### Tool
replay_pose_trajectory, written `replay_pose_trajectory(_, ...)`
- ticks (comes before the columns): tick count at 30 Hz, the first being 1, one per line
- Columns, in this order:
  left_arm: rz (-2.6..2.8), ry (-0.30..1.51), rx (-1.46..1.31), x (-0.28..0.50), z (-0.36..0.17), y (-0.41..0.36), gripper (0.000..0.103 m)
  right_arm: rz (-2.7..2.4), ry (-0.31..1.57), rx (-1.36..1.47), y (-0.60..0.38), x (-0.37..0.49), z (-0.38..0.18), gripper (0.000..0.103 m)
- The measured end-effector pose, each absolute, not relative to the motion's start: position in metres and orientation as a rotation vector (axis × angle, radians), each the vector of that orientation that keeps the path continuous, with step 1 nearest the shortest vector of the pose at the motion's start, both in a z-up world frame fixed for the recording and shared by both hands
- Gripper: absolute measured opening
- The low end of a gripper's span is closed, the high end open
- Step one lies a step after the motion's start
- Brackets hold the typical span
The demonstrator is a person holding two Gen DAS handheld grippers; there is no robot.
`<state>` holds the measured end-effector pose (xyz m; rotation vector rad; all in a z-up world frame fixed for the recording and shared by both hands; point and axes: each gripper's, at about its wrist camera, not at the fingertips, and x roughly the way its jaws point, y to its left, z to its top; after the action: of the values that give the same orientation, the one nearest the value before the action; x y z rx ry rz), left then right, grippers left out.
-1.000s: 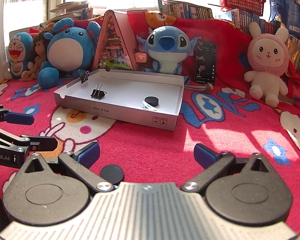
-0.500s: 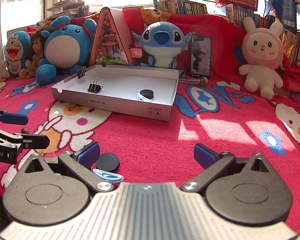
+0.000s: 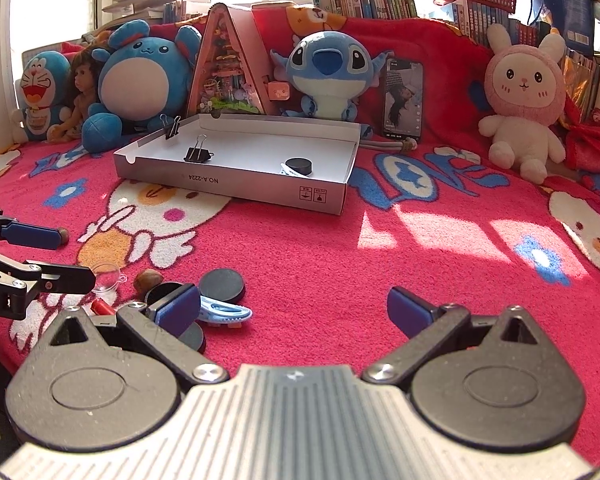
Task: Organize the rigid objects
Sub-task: 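Move the left tool toward the clear plastic dome while the right tool approaches another black puck, then close the left tool on the clear plastic dome while the right tool grasps the black puck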
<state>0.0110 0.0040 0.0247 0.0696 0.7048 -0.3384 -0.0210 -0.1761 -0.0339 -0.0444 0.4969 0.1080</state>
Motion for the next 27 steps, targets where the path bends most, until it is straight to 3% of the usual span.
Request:
replay_pose_trajectory(8,-0.366,0.716,0.062,0.003,0.022,0.001,0.054,0.195,0.525,-0.045,-0.163,-0.034,-0.042,0.096)
replay_pose_trajectory(21,-0.366,0.693,0.074,0.010,0.018,-0.014,0.042,0.249,0.556,-0.061,-0.142,-0.039,-0.056,0.083)
replay_pose_trajectory(27,-0.361,0.695,0.075,0.012,0.016,-0.018,0.029,0.233,0.550,-0.072,-0.141,-0.038,-0.056,0.065)
